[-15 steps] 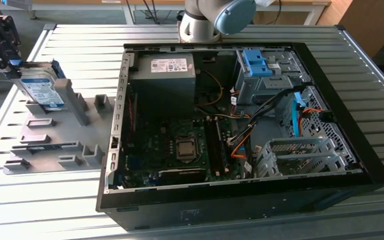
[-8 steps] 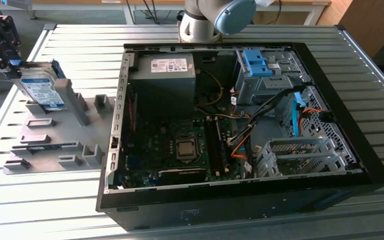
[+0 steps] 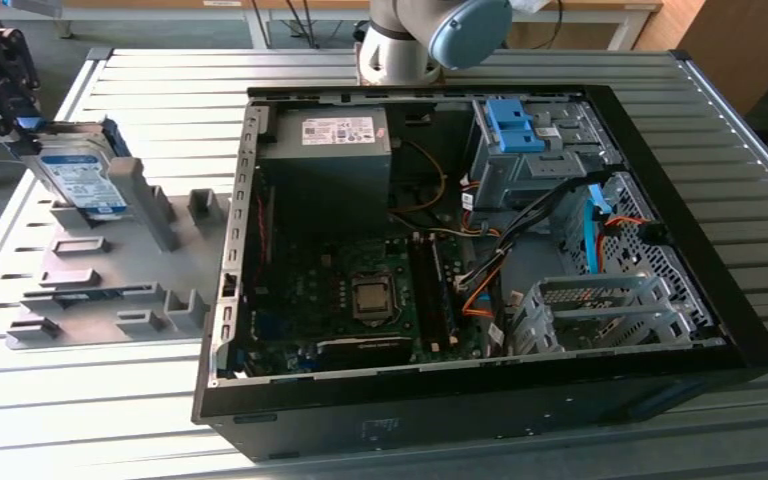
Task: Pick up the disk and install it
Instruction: 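Pick up the disk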
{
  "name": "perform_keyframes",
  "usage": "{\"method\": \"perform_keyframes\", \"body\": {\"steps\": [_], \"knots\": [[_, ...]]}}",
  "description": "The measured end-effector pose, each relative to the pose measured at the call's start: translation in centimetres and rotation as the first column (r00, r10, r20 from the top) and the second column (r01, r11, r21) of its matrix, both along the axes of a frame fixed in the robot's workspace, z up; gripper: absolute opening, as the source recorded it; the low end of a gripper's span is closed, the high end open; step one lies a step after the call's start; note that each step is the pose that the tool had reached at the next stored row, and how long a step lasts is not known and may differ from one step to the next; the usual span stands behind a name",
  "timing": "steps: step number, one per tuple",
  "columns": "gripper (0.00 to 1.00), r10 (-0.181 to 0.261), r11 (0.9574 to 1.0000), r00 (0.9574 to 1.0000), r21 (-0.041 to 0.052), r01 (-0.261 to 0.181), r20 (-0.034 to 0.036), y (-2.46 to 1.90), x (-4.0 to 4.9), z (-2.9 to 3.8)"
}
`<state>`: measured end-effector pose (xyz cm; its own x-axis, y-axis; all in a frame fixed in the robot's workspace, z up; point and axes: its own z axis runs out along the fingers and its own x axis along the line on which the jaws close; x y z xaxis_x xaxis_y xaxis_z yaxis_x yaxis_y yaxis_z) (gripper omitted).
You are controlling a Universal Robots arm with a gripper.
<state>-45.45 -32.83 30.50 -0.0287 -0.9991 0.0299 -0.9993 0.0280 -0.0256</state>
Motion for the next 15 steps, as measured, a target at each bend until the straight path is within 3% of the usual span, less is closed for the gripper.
{"method": "perform_keyframes", "body": {"steps": [15], "knots": [[0.36, 0.0, 1.0, 1.0, 0.0, 0.0, 0.0, 0.0, 0.0, 2.75]]}}
